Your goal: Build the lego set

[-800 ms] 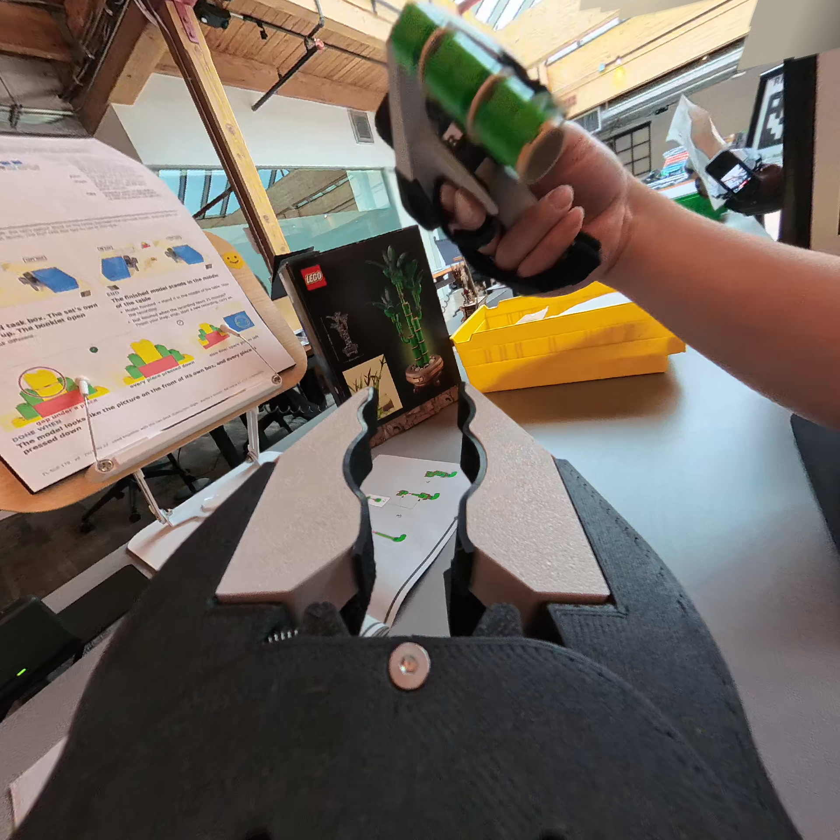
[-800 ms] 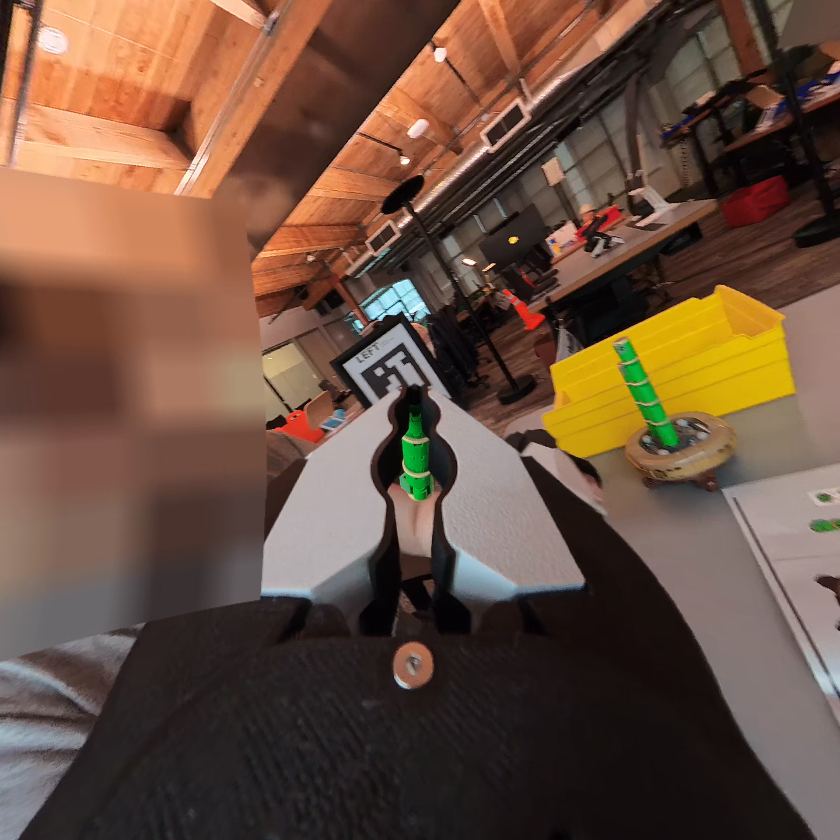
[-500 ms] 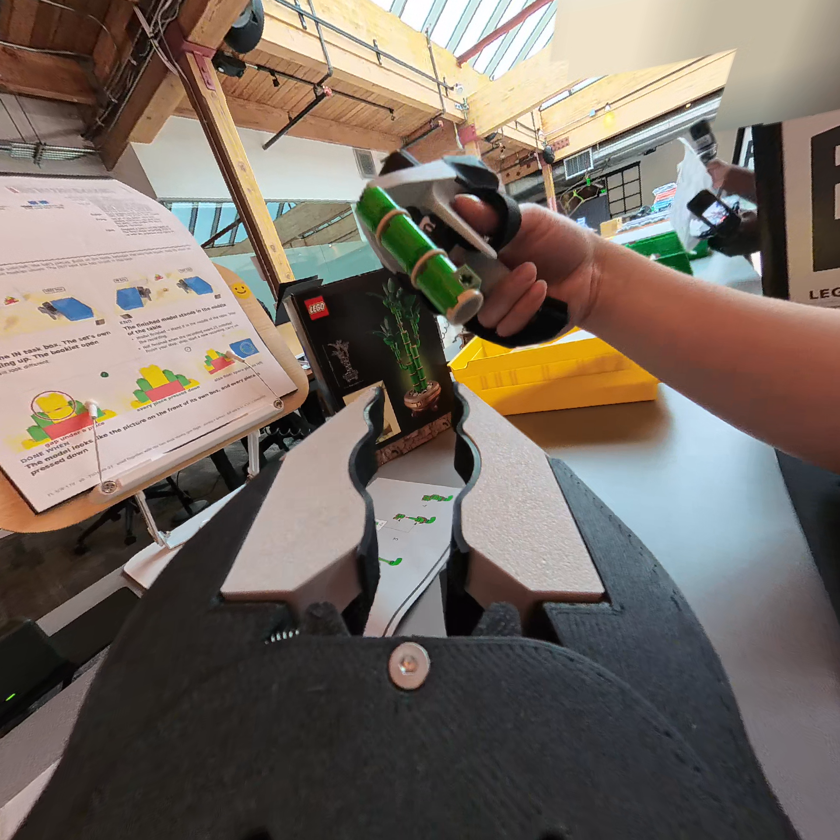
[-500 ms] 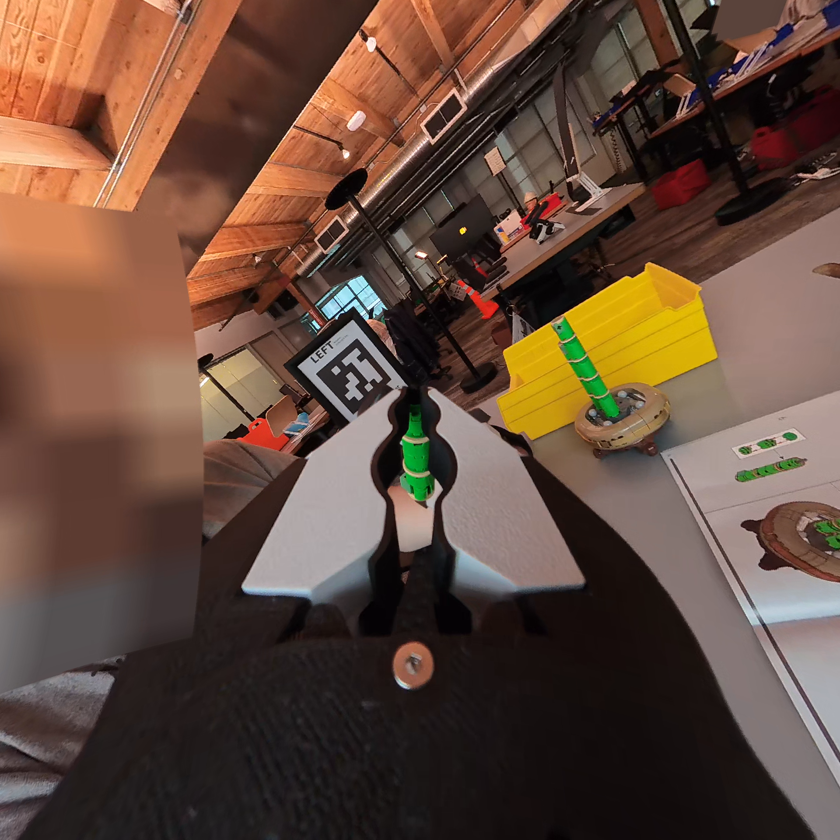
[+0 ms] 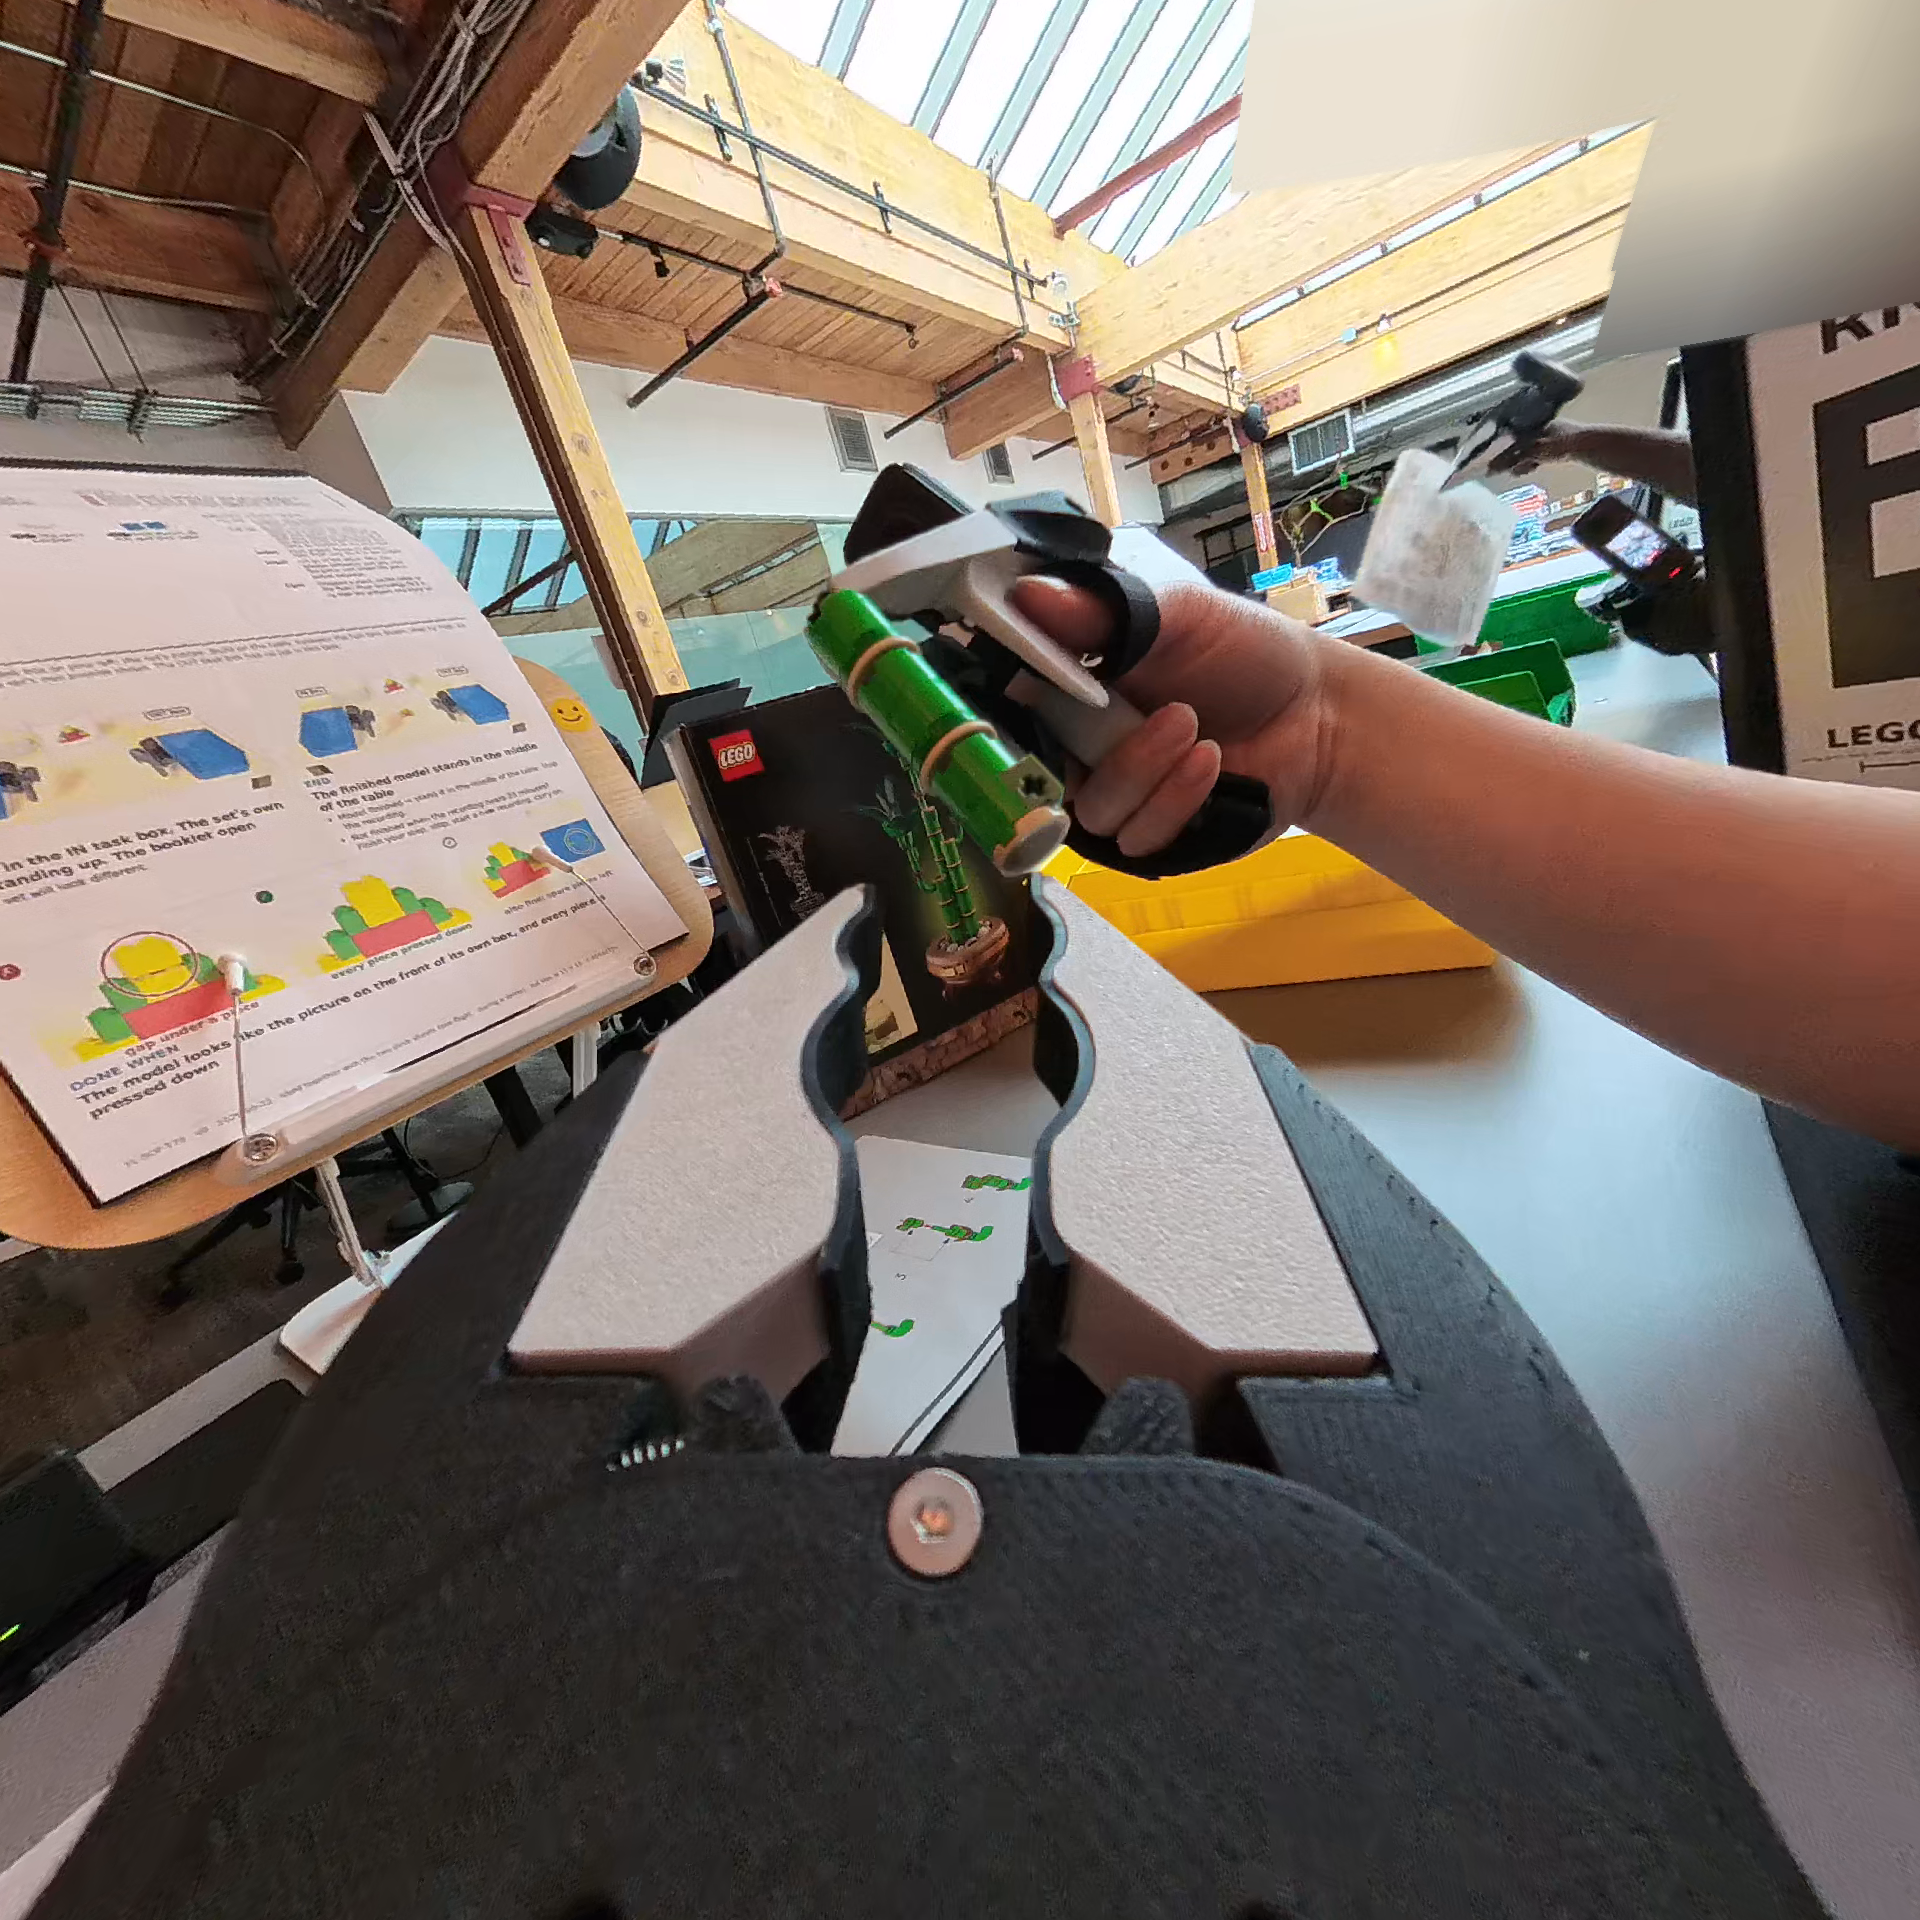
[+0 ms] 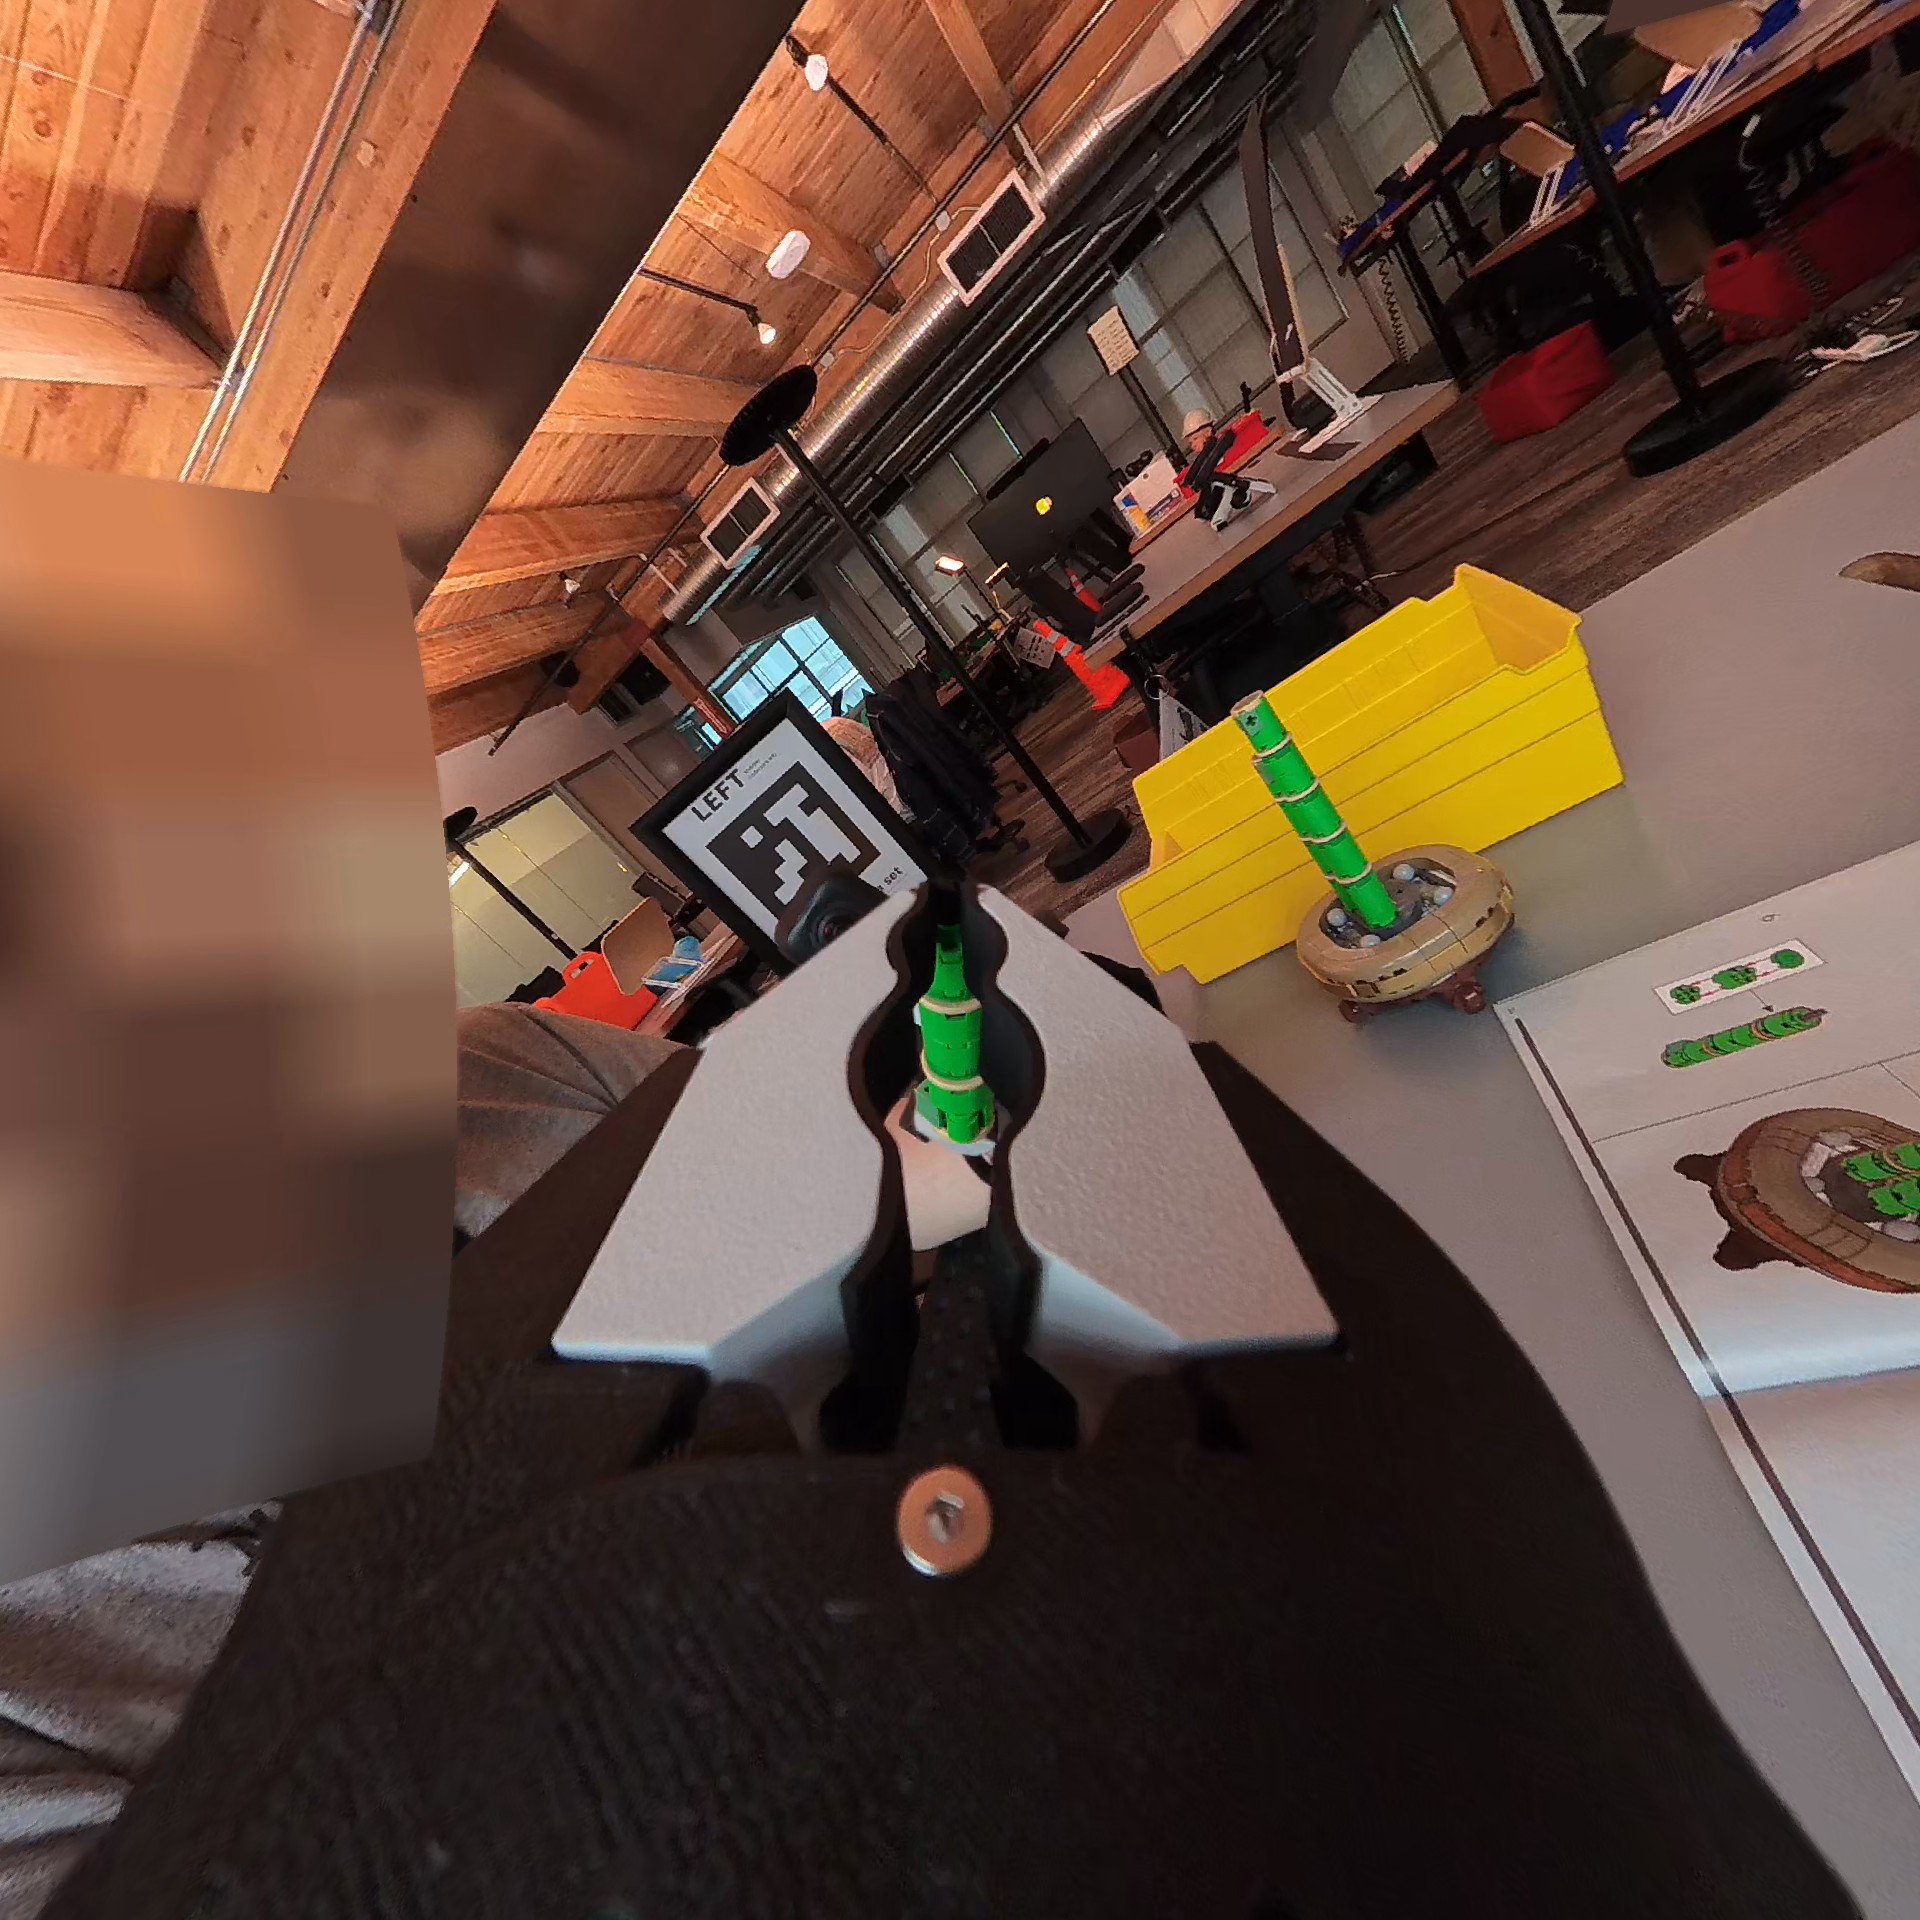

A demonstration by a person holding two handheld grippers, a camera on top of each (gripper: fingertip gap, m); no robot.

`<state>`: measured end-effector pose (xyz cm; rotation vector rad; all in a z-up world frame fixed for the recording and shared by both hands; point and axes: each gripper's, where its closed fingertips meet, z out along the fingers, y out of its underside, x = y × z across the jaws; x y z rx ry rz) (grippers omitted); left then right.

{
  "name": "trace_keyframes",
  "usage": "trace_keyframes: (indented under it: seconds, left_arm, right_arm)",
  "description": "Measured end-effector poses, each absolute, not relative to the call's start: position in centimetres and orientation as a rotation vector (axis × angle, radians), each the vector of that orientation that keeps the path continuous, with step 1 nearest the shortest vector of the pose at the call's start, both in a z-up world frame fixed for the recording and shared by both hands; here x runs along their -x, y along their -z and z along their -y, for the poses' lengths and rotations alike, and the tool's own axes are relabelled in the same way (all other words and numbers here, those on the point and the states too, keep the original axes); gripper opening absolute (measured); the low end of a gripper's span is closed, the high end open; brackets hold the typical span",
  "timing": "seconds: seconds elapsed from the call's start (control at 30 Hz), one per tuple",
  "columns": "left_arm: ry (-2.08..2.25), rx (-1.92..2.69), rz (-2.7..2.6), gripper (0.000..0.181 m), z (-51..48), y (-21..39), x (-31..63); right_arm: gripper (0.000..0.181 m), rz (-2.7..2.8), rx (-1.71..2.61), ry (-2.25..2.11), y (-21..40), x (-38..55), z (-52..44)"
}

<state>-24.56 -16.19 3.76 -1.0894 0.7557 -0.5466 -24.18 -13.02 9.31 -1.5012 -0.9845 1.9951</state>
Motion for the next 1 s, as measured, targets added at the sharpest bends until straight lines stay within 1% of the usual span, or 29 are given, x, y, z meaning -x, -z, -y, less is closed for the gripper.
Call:
trace_keyframes:
  seconds: [0.73,1.0]
  left_arm:
    - [0.555,1.11,-0.766,0.032,16.0,-3.3,24.5]
    - [0.725,1.165,-0.788,0.046,16.3,-2.4,23.4]
  right_arm:
    - [0.002,1.013,1.517,-1.968,-8.8,24.6,13.1]
    - [0.002,1.009,1.539,-1.942,-8.3,24.8,12.8]
